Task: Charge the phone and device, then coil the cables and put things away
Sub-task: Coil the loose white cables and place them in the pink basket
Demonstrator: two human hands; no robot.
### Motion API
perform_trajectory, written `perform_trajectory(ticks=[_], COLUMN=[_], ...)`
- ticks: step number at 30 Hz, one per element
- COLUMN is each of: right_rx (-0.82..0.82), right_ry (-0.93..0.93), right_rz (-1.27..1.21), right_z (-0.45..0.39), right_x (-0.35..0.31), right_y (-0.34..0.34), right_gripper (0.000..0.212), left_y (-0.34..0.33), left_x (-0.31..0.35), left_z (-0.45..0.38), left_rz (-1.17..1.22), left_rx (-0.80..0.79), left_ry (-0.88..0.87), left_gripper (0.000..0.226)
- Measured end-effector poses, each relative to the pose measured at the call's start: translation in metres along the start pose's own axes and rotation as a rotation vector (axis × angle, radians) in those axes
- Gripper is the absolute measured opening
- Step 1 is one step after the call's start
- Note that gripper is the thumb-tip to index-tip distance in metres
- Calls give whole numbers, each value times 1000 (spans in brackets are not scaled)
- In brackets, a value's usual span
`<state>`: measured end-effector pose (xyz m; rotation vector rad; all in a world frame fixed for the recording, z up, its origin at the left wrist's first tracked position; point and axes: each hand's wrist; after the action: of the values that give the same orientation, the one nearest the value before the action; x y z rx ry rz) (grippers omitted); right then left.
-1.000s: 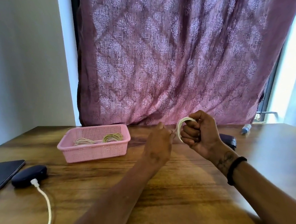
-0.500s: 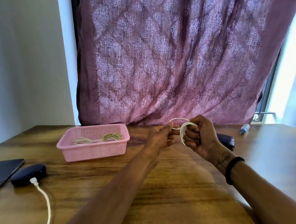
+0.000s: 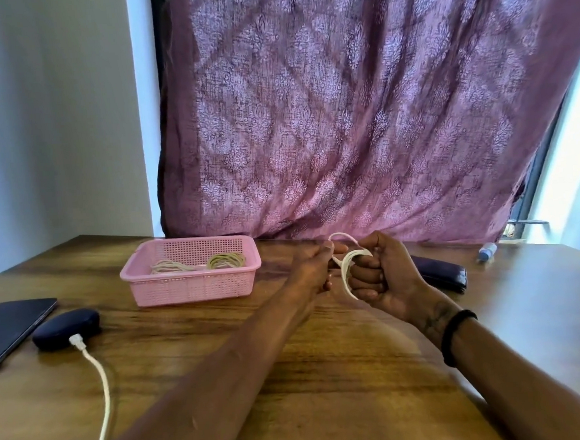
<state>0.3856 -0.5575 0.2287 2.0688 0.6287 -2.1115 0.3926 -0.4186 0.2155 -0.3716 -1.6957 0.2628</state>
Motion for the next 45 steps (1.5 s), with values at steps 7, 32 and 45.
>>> perform_trajectory(ticks=[7,32,45], right_rx=[74,445,324], right_ry=[102,142,202], right_rz=[62,-51,-76], right_z=[-1,-7,-11], right_x=[5,1,3], right_y=[-6,16,13], right_gripper=[35,41,38], left_y=[-9,-5,3], left_x=[-2,-11,-9], left_z=[-2,-6,-3], left_rz=[-4,-306,-54], left_rx=[-51,-290,-317], left_ry=[-52,-152,152], left_gripper=[29,53,31])
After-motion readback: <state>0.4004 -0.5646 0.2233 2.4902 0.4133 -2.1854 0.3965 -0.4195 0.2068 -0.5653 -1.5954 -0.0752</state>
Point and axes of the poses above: each hand's wrist, its own z-axis away from the middle knuckle, its own y-axis out of the back of the hand, x = y × z, and after that the axes turned 11 degrees about z, right-handed
